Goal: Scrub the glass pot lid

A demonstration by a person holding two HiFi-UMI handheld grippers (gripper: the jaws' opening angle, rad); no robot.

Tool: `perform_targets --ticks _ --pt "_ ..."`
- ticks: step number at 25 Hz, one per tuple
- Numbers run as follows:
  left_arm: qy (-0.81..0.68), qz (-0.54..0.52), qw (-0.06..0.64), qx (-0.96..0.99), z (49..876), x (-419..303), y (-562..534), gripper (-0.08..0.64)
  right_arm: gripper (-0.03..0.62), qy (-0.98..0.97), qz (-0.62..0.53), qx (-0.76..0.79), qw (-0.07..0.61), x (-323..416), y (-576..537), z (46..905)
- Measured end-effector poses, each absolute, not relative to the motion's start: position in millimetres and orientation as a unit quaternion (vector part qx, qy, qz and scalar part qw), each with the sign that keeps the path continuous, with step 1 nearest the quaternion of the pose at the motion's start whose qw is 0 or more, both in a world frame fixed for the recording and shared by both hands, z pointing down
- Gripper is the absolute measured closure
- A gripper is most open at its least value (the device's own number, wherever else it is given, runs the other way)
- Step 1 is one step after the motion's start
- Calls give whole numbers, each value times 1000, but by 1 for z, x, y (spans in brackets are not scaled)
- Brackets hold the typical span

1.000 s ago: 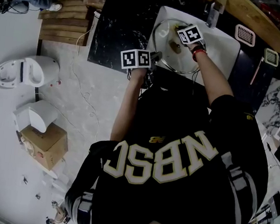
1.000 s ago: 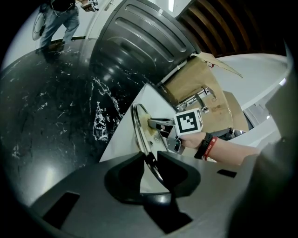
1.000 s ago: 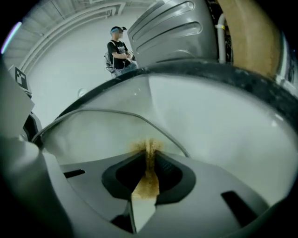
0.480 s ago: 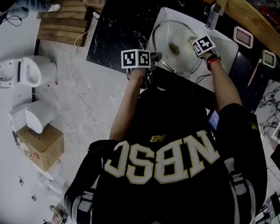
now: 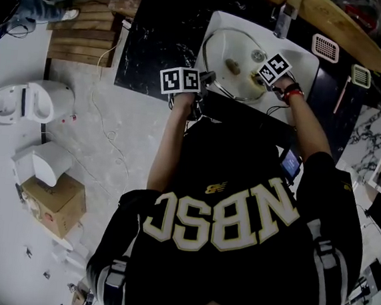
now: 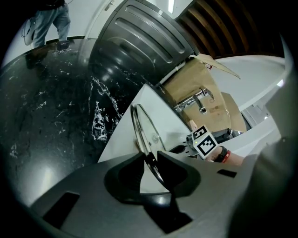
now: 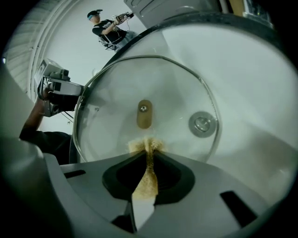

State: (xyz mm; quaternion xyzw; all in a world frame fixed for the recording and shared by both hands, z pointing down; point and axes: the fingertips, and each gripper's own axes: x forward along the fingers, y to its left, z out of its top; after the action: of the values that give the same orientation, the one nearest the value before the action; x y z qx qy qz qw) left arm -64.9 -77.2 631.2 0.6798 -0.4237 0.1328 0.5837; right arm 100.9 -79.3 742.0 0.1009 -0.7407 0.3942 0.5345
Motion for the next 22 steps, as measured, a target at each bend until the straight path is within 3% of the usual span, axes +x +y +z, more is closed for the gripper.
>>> perform_targets --ticks 3,9,22 --pt "-425 131 586 678 631 -66 -77 460 534 -743 410 74 523 85 -64 730" --pt "-426 136 584 677 631 -67 -77 460 532 -783 452 62 423 33 -53 699" --pt "-430 138 583 676 632 -67 -77 460 528 -819 428 161 346 -28 -121 696"
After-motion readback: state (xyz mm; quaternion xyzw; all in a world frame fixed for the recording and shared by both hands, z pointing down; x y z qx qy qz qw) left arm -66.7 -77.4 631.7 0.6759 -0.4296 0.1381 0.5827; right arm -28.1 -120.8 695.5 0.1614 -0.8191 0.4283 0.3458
